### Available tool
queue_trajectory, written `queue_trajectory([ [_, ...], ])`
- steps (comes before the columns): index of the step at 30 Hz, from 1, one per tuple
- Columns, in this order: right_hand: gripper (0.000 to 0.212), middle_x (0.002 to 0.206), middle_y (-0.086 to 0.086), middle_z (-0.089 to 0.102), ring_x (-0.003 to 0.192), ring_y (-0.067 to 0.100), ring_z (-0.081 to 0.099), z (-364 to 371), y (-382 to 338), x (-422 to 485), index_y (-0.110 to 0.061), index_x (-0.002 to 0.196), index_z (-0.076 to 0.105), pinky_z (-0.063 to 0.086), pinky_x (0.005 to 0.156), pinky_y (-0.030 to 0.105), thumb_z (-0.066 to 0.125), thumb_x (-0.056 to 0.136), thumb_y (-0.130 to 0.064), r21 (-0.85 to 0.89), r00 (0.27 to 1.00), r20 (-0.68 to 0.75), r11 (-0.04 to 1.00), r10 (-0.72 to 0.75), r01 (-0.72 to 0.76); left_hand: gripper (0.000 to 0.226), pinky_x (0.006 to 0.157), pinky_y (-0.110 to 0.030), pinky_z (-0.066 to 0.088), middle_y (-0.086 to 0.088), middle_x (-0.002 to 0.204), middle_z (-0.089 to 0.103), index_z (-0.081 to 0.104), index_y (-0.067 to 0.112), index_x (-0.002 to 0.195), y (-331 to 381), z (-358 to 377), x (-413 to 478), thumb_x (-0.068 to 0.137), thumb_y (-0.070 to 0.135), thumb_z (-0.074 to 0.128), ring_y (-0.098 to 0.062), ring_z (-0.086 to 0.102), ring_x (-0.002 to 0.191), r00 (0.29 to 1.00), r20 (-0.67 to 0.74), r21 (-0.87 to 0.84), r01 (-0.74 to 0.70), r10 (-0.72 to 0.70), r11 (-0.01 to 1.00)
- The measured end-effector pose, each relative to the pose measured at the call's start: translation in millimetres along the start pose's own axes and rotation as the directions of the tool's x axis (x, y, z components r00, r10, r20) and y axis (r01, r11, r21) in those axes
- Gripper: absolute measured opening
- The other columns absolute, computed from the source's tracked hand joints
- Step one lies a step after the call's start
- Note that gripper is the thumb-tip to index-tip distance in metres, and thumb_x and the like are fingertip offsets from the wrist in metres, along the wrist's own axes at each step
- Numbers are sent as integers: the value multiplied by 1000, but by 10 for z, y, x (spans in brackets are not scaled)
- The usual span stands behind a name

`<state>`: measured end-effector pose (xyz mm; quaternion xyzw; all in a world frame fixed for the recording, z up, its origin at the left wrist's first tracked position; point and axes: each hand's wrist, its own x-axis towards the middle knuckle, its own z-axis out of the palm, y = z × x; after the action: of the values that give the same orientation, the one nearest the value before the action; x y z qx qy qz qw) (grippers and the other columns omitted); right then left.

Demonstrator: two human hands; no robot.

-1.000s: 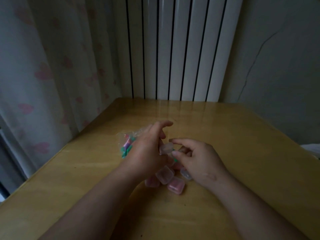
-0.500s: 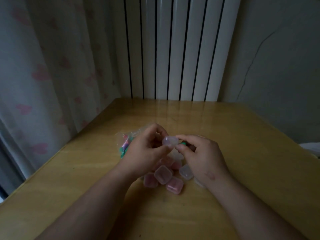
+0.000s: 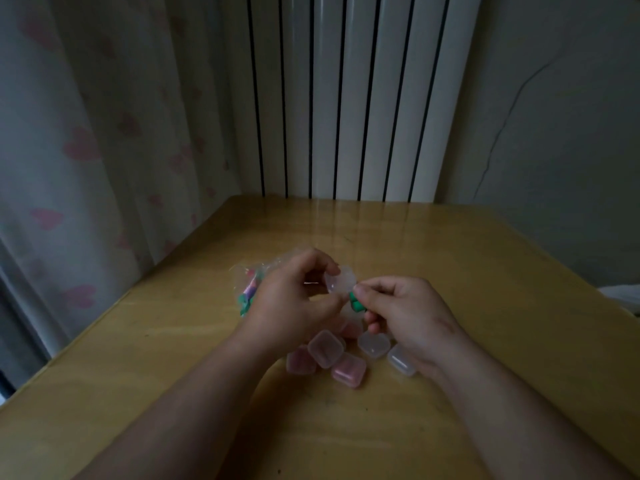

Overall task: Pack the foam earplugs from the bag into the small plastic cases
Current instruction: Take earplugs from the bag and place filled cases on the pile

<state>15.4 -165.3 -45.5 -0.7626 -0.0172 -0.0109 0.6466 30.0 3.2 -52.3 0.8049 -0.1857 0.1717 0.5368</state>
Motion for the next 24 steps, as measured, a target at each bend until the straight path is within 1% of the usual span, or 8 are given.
queue_trajectory([
  [4, 8, 71, 2, 67, 60, 10, 57, 6, 2, 4, -18, 92, 74, 49, 62, 25, 68, 90, -22, 40, 1000, 2, 999, -6, 6, 31, 75, -37, 61, 6, 89, 69, 61, 35, 91, -26, -10, 5, 74, 22, 83, -7, 69, 82, 999, -44, 94, 3, 1, 996],
  [8, 17, 74, 7, 63, 60, 11, 54, 18, 18, 5, -17, 82, 77, 47, 62, 27, 64, 92, -21, 86, 998, 60, 996, 25, -30, 55, 83, -26, 58, 14, 101, 67, 62, 30, 126, 8, -22, -14, 74, 32, 82, 0, 66, 92, 1000, -13, 172, -12, 15, 985],
  [10, 24, 76, 9, 59, 60, 11, 51, 18, 25, 0, -18, 77, 79, 45, 60, 27, 61, 94, -18, 126, 993, 115, 991, 33, -47, 55, 83, -24, 57, 13, 101, 68, 63, 28, 126, 23, -25, -18, 74, 35, 81, 1, 66, 91, 999, -13, 189, -26, 29, 982],
  [12, 23, 76, 8, 57, 61, 11, 50, 9, 28, -2, -15, 79, 78, 43, 58, 25, 60, 94, -18, 107, 991, 134, 994, 12, -26, 52, 78, -19, 56, 15, 97, 67, 65, 29, 123, 39, -36, -24, 74, 38, 81, 3, 65, 87, 1000, 7, 212, -21, 20, 977],
  [18, 23, 61, -3, 54, 57, 9, 48, 39, 25, -7, -18, 74, 75, 43, 57, 26, 62, 93, -22, -37, 995, 100, 999, -13, 17, 43, 79, -34, 59, 10, 93, 71, 70, 24, 111, -6, -41, -11, 71, 28, 86, -3, 68, 84, 1000, -7, 208, -24, 26, 978],
  [20, 20, 61, -1, 53, 55, 9, 47, 49, 12, -18, -15, 78, 75, 43, 55, 26, 62, 92, -22, -35, 997, 82, 999, -5, 8, 47, 78, -35, 59, 8, 92, 70, 67, 26, 115, -34, -41, -3, 72, 25, 84, -5, 69, 83, 1000, -3, 187, -20, 21, 982],
  [22, 19, 62, 0, 53, 54, 8, 47, 53, -2, -36, -13, 82, 75, 42, 54, 26, 62, 92, -21, -27, 997, 78, 1000, -11, 13, 52, 76, -33, 59, 8, 93, 67, 63, 33, 123, -55, -61, 2, 75, 25, 81, -5, 68, 82, 999, 48, 157, -28, 21, 987],
  [24, 17, 60, -1, 55, 53, 8, 48, 56, -7, -40, -15, 82, 75, 43, 54, 26, 63, 93, -21, -62, 997, 69, 997, -42, 46, 47, 74, -30, 57, 9, 94, 62, 64, 38, 122, -57, -81, 8, 79, 24, 78, -5, 64, 81, 992, 124, 175, -59, 38, 983],
])
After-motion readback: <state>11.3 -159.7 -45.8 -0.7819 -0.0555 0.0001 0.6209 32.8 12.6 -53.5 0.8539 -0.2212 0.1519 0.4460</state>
